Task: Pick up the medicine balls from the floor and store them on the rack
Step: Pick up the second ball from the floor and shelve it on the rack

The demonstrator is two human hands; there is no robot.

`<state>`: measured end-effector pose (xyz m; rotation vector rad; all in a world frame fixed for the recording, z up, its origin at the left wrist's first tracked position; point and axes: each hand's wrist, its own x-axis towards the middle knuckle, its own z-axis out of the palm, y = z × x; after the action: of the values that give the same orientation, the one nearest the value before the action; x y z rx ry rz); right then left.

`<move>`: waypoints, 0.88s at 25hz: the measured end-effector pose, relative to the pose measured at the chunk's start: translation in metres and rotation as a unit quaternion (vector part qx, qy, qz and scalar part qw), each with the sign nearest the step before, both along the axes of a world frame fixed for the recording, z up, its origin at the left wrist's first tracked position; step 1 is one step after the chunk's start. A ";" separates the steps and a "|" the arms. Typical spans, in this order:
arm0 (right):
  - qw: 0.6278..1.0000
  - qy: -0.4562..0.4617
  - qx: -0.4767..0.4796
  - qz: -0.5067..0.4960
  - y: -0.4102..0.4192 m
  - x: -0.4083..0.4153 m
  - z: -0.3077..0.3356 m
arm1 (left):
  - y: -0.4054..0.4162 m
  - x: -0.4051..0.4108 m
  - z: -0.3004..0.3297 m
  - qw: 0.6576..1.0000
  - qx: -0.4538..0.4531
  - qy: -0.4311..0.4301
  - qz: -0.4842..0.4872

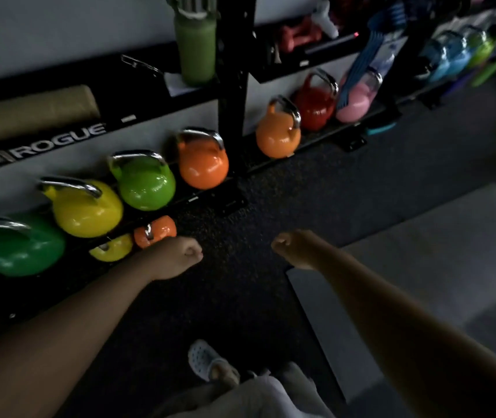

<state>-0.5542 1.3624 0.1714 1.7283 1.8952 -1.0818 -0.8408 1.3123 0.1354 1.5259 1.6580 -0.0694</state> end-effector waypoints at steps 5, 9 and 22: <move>0.992 0.037 -0.007 -0.122 -0.094 0.022 -0.030 | -0.063 0.029 -0.023 0.997 -0.074 0.022 -0.021; 0.981 0.058 -0.037 -0.183 -0.193 0.072 -0.033 | -0.108 0.081 -0.028 0.989 -0.097 0.058 -0.093; 0.691 0.053 0.034 -0.720 -0.601 0.226 -0.074 | -0.307 0.397 -0.027 0.793 -0.132 0.075 -0.591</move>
<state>-0.3281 0.7619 0.0978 3.2426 0.1634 -1.4640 -0.4443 1.0049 0.1084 2.1135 0.5007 -1.0574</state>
